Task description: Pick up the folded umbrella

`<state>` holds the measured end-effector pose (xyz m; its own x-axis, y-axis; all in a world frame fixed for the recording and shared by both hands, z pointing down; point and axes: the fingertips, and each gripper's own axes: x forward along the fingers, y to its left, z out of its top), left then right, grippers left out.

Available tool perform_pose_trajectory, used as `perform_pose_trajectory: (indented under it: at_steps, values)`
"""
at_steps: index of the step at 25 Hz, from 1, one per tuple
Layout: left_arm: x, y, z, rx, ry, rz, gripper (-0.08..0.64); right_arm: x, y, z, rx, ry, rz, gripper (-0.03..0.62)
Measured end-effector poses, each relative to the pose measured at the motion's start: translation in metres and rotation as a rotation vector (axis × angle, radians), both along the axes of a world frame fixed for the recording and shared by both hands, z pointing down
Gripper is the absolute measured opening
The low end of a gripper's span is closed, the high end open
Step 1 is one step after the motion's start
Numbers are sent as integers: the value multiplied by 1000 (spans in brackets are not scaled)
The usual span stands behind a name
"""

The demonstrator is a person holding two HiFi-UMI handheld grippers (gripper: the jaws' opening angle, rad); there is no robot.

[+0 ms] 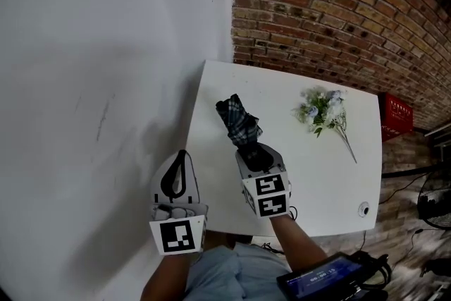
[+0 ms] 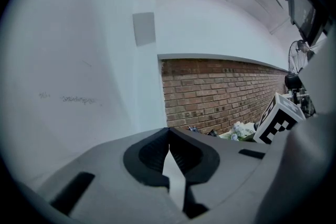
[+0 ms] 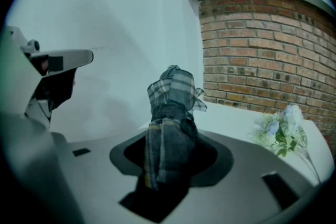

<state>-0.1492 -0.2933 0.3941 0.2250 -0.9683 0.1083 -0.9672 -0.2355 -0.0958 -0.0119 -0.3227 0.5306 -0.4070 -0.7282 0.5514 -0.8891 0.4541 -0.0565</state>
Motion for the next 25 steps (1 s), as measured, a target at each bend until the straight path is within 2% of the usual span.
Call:
perform_pose_trajectory:
  at_steps: [19, 22, 25]
  values:
    - [15, 30, -48, 97, -5, 0, 8, 18, 22, -97, 190, -65, 12, 189]
    - [14, 36, -56, 131, -31, -4, 8, 22, 27, -110, 216, -75, 14, 187]
    - [20, 42, -65, 130, -10, 5, 8, 24, 33, -122, 242, -83, 14, 189]
